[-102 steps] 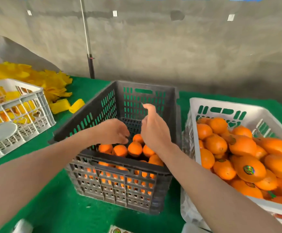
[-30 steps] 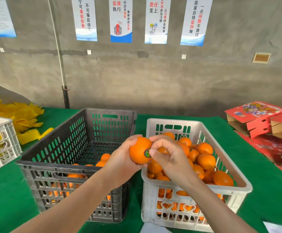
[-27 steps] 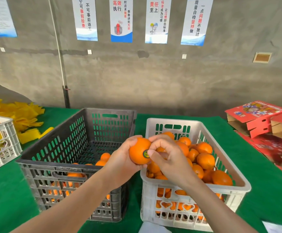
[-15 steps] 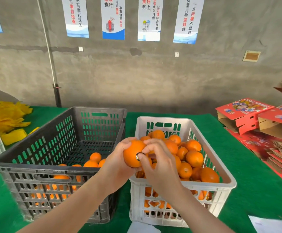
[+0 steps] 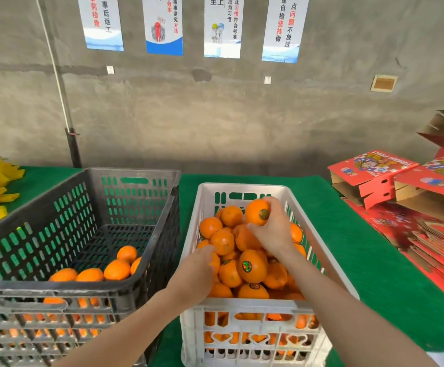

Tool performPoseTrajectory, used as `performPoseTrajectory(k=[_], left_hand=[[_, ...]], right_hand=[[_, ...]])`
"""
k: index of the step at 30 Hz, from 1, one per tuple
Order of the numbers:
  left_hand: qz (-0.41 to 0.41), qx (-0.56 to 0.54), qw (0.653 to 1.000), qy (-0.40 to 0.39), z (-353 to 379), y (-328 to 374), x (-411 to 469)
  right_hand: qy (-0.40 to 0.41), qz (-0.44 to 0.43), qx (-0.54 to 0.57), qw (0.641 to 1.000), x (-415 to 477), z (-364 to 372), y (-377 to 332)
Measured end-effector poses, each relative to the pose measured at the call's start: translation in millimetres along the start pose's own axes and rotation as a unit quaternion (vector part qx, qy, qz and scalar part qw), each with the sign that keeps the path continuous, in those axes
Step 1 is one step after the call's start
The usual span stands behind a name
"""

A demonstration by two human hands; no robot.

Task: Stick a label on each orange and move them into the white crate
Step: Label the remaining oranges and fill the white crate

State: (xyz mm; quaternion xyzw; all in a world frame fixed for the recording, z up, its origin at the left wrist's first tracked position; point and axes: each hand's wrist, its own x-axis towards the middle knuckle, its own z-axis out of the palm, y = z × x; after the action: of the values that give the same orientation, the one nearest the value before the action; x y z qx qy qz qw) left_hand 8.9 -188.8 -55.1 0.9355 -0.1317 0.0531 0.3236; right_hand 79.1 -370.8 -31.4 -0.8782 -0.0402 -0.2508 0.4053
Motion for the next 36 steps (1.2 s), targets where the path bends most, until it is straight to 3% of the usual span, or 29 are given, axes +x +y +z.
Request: performPoseTrajectory(k=[4,10,13,15,17,19,20,24,26,28,30,32,34,36], left_hand=[[-0.028,0.006,1.0,0.011,9.3,-7.3,-0.7],[-0.032,0.029,0.999,0.024,9.5,-9.6,-0.5],[-0.038,0.037,0.998,0.018,5.5,-5.4,-2.7],[-0.025,0.073,0.997,0.008,3.8,-2.9,-4.8],[-0.023,0.084,0.996,0.013,2.9,-0.6,-7.2],[-0.011,0.093,0.995,0.045,2.7,2.3,-11.9],[0.0,0.096,0.993,0.069,2.8,3.4,-15.6],[0.046,-0.047,0.986,0.15,8.3,-0.9,-48.0],[0.075,-0.086,0.971,0.208,12.6,-7.8,-76.7],[0.078,-0.087,0.961,0.251,24.1,-23.9,-108.1],[0.006,-0.083,0.97,0.227,39.1,-46.3,-137.5],[-0.152,-0.101,0.976,0.114,51.3,-67.1,-159.9],[-0.284,-0.109,0.953,-0.001,60.9,-82.9,-174.8],[-0.335,-0.161,0.927,-0.056,65.1,-89.9,-181.6]], right_hand=[[-0.027,0.134,-0.201,0.97,55.0,7.2,49.2],[-0.084,0.171,-0.246,0.95,72.6,14.5,69.1],[-0.057,0.088,-0.178,0.978,52.0,5.3,39.2],[0.009,-0.031,-0.043,0.999,14.0,-6.0,8.8],[0.006,-0.175,0.085,0.981,-43.2,-14.0,-17.5],[-0.107,-0.261,0.109,0.953,-106.8,-13.0,-28.2],[-0.188,-0.263,0.083,0.943,-135.4,-7.7,-26.8],[-0.482,-0.137,-0.111,0.858,-208.7,31.8,8.5],[-0.519,-0.062,-0.167,0.836,-224.2,48.2,23.6],[-0.516,-0.017,-0.17,0.84,-233.3,61.6,29.9],[-0.498,-0.009,-0.179,0.849,-238.8,74.2,28.8],[-0.477,-0.02,-0.193,0.857,-241.0,82.6,26.6],[-0.461,0.008,-0.135,0.877,-242.1,86.1,25.0],[-0.449,0.054,-0.036,0.891,-240.6,83.5,21.7]])
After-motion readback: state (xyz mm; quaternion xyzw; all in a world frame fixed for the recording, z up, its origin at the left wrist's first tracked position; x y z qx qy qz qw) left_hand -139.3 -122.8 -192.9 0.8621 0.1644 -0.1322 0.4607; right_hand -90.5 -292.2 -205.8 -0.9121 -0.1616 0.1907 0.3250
